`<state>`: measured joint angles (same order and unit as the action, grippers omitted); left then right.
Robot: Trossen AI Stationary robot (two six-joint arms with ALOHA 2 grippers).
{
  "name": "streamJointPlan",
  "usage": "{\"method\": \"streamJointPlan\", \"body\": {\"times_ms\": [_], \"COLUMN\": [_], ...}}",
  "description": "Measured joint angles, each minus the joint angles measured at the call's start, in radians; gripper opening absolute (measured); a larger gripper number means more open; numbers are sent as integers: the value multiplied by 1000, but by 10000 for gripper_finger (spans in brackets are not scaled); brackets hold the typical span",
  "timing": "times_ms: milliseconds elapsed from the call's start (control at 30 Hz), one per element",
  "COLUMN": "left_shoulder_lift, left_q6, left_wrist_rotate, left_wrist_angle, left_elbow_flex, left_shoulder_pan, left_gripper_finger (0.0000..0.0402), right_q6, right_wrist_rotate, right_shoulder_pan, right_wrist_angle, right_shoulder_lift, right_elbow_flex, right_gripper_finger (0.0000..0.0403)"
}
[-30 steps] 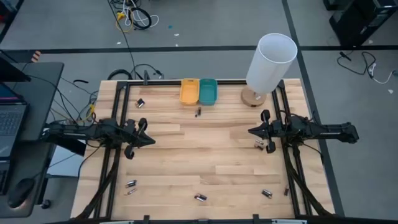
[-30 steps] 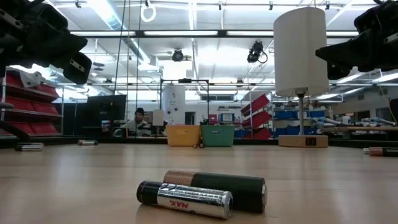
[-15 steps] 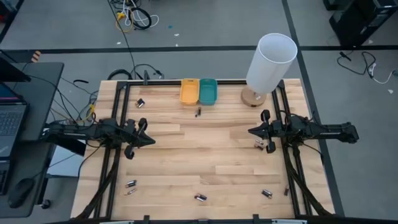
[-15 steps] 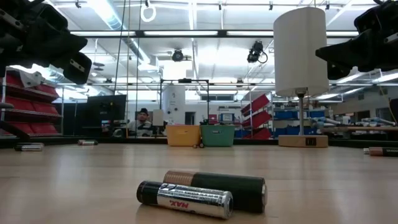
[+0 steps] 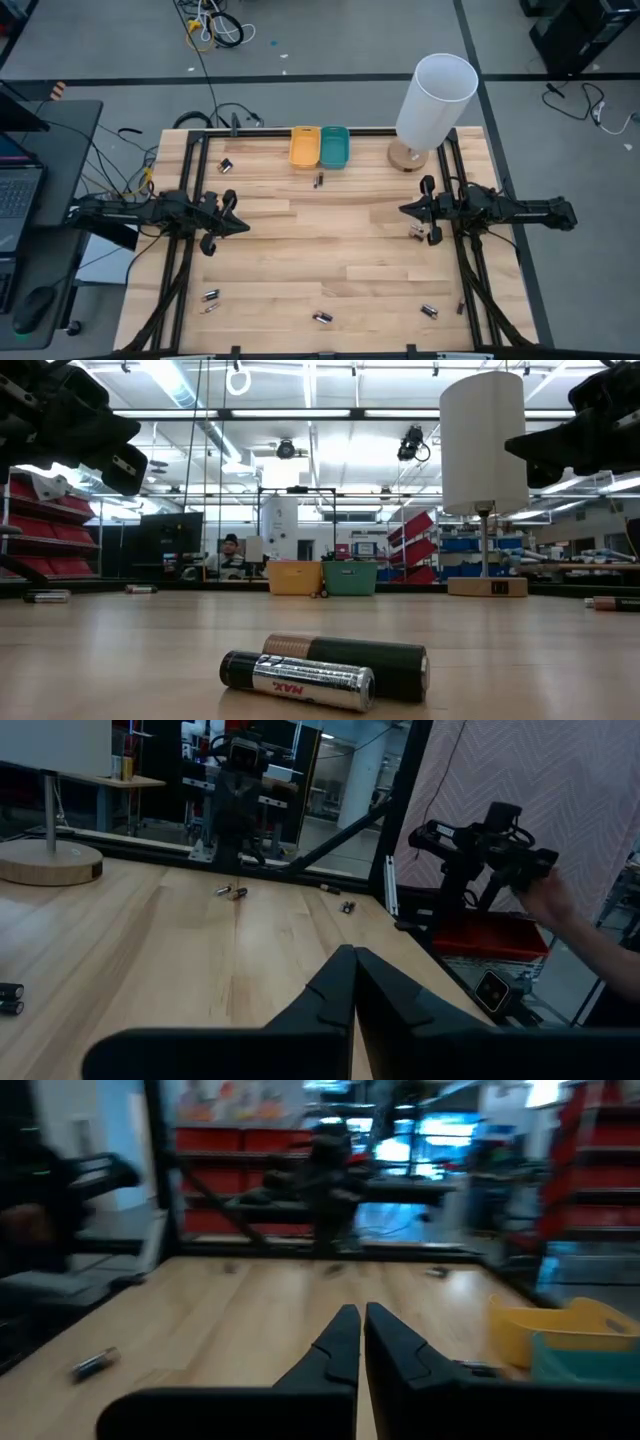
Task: Sort batteries
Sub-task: Put the black battery into the green bin
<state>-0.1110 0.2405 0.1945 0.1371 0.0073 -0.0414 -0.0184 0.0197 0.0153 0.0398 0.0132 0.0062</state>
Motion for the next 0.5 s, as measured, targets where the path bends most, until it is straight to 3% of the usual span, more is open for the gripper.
{"method": "streamJointPlan", "body": {"times_ms": [100,267,400,500], "left_shoulder_lift": [0,0,0,-1], "left_q6": [0,0,0,-2], "left_wrist_rotate": [0,0,-3,-18], "left_wrist_angle": [0,0,6,52], "left_elbow_flex": [0,0,0,0], "left_shoulder_pan": [0,0,0,0], "left_gripper_finger": [23,23,23,23], "right_q6": [10,-153,-228,-120], "right_wrist_rotate": [97,239,267,259], "right_shoulder_pan": [3,3,2,1], "right_wrist_angle": [29,39,45,39], "right_shoulder_lift": [0,0,0,0], "right_elbow_flex": [0,0,0,0], "right_gripper_finger": [5,6,9,7]}}
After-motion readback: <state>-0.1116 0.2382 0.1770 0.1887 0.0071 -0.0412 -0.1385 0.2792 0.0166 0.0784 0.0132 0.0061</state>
